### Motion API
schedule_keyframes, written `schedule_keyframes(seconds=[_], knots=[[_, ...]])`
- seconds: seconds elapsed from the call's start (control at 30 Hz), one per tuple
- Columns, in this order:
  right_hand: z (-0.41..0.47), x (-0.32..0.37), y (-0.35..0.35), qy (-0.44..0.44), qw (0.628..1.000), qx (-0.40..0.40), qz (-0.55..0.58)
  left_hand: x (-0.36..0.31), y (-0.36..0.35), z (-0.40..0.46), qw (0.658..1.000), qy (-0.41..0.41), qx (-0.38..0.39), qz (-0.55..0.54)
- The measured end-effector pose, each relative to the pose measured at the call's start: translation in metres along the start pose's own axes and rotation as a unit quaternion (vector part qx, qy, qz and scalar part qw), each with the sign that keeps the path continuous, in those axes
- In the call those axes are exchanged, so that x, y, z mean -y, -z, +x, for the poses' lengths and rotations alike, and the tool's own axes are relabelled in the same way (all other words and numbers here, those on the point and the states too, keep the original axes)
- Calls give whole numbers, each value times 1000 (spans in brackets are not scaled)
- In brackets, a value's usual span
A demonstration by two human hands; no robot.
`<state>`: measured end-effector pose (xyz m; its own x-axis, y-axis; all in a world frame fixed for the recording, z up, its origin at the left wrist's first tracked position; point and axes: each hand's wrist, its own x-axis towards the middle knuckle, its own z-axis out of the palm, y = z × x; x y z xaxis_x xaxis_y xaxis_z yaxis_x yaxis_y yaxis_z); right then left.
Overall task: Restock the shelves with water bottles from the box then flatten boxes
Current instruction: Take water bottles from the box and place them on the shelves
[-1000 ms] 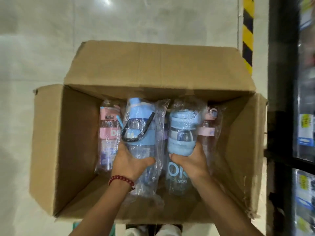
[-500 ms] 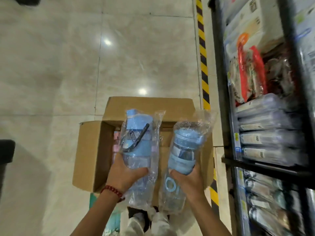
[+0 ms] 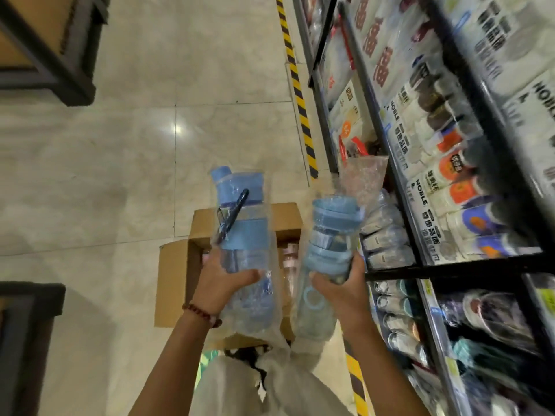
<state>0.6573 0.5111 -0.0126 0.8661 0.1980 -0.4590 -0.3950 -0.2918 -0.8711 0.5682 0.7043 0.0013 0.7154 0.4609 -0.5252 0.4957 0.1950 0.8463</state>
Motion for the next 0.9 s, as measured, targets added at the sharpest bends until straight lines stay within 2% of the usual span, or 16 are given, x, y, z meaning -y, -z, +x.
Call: schedule_keyframes(seconds=[0.2, 0.3, 0.47, 0.63, 0.7, 0.9], knots=[[-49, 44, 40, 52, 998, -14, 26, -67, -13, -39, 994, -98, 32, 24], [-65, 67, 59, 69, 995, -10, 76, -89, -20, -60, 991, -122, 53, 18], [-91, 88, 82, 114, 983, -62, 133, -111, -30, -83, 981, -153, 117, 0], [-135, 89, 88, 123, 969, -138, 165, -134, -37, -89, 964, -177, 196, 27], [-155, 82, 86, 120, 960, -196, 159, -138, -40, -95, 955, -186, 228, 36], [-229, 48, 67, 107, 892, -357, 254, -112, -42, -115, 932, -177, 311, 60]])
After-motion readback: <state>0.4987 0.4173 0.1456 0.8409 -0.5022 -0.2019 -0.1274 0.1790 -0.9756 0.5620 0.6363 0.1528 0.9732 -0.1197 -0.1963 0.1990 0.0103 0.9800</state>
